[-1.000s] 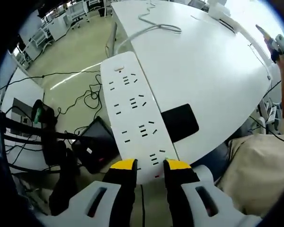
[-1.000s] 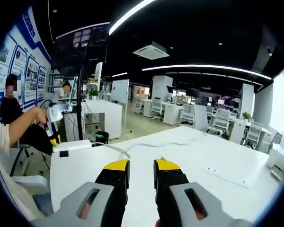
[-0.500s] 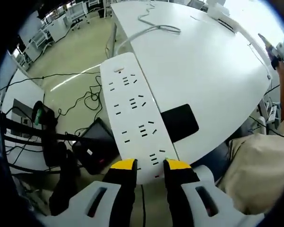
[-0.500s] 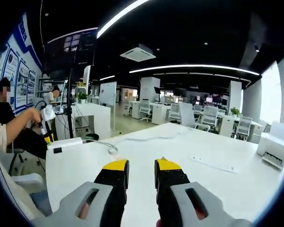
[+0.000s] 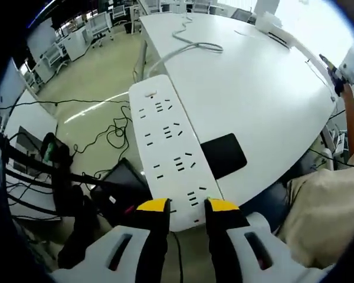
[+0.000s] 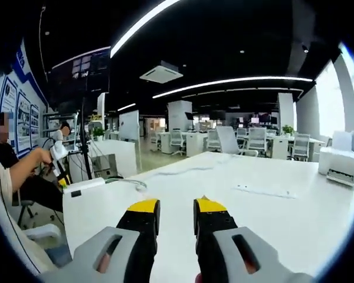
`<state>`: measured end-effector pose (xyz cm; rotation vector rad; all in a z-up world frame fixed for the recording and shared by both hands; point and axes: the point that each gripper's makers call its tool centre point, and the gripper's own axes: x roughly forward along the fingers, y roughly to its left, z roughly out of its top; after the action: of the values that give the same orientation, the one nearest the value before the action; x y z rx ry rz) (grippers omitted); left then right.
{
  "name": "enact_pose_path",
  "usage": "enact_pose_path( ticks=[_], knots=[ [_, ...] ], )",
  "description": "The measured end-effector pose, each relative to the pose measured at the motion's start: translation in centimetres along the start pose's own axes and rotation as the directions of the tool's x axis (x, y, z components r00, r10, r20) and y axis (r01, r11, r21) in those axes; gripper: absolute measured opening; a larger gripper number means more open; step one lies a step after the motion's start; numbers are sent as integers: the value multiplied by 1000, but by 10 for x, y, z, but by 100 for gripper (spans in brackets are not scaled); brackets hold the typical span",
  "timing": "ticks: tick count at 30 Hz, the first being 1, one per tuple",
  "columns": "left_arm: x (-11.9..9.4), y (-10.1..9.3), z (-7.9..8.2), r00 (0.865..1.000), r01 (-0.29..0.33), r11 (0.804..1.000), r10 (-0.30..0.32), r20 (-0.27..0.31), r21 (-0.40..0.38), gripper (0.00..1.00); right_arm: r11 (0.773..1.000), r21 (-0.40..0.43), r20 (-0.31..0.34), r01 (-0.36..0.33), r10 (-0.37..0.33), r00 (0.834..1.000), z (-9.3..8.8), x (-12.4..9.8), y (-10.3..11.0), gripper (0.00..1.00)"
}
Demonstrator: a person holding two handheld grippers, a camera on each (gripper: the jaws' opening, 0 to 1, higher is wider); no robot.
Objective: Pick up the power strip scattered on the table, fix it on the side mounting bracket of the table, and press the switch
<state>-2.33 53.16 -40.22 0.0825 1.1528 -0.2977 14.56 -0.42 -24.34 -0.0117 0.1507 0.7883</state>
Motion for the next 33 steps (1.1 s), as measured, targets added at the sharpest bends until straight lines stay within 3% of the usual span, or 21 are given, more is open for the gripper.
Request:
enact_pose_path(
  ticks=[12, 21, 25, 27, 28, 29, 30, 31, 33],
  knots=[
    [-1, 0, 5, 989, 45, 999, -44, 138, -1, 32, 1000, 16, 2, 9, -9, 1000, -4, -4, -4, 20],
    [-7, -4, 28, 957, 63, 998, -64, 283, 12, 33, 1000, 25, 12, 12, -12, 1000, -5, -6, -1, 21],
    [-12, -6, 44, 933, 45, 998, -57, 355, 43, 33, 1000, 24, 17, 17, -17, 1000, -5, -8, 0, 21],
    [-15, -9, 55, 914, 43, 998, -61, 400, 54, 35, 1000, 22, 16, 18, -18, 1000, -6, -8, 0, 21],
    [-15, -10, 56, 913, 43, 998, -62, 404, 55, 35, 1000, 21, 14, 17, -18, 1000, -7, -9, 1, 21],
    [-16, -13, 60, 903, 45, 997, -70, 424, 69, 36, 1000, 22, 14, 20, -21, 1000, -8, -10, 1, 21],
    [-19, -18, 70, 877, 54, 994, -93, 471, 94, 36, 999, 22, 14, 23, -23, 1000, -8, -11, 0, 21],
    [-20, -23, 74, 863, 72, 993, -109, 493, 92, 37, 999, 24, 13, 26, -26, 1000, -10, -12, -1, 21],
    [-21, -26, 78, 852, 81, 993, -115, 511, 89, 37, 999, 34, 21, 34, -35, 999, -11, -16, -3, 21]
  ],
)
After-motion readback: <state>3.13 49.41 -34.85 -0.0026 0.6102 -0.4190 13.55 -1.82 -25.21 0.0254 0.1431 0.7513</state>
